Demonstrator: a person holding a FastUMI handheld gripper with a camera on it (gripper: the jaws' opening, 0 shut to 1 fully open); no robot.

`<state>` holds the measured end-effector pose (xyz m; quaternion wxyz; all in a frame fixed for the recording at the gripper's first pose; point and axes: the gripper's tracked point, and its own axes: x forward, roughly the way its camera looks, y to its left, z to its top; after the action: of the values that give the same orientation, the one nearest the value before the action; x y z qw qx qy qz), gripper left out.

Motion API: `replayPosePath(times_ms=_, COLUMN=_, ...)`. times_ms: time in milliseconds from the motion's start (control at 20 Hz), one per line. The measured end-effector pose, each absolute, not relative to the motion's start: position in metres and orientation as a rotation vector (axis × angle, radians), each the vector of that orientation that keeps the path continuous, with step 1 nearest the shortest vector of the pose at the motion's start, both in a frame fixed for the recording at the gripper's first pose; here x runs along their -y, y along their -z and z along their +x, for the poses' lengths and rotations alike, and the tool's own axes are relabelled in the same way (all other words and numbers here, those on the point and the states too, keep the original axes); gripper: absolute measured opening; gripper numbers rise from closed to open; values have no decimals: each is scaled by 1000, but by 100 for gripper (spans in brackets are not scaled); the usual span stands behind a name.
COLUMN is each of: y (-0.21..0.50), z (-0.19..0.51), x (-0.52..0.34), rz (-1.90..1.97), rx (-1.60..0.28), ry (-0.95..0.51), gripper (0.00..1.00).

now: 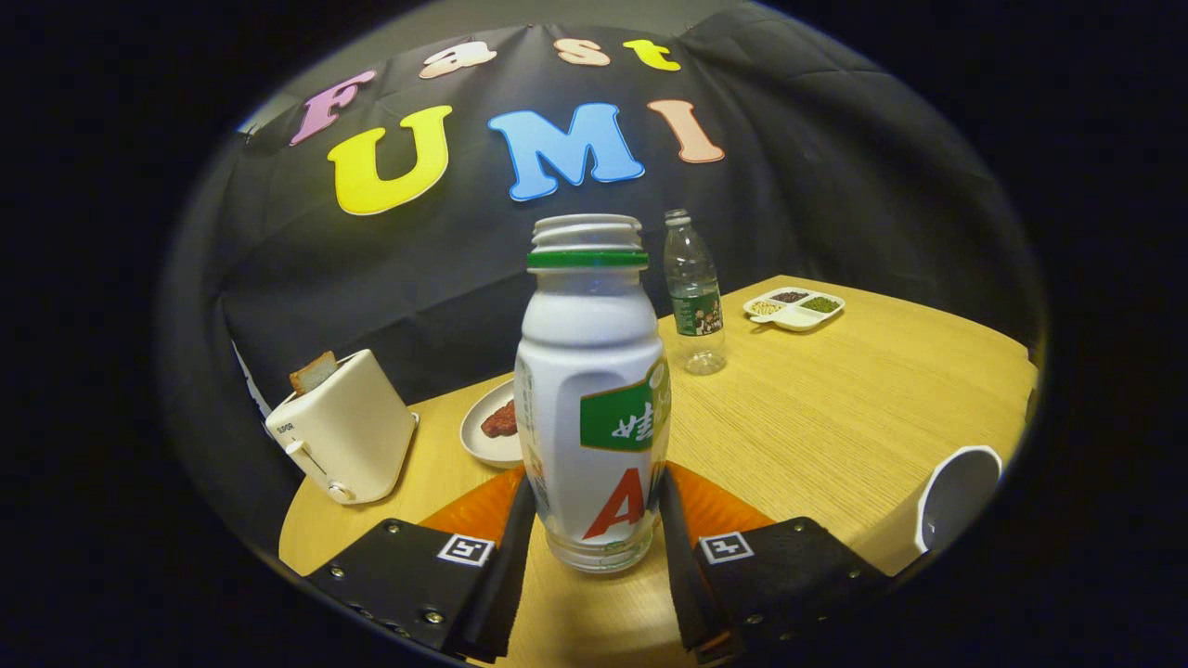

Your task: Take the bottle from table, then pour the juice into the cup, finally place the bottle on the coaster

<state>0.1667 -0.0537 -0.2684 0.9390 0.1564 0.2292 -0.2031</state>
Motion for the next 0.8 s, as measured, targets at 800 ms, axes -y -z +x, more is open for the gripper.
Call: replayPosePath(times_ms=800, y=307, z=206, x=70, rz=193, rx=-405, ry=409, gripper=65)
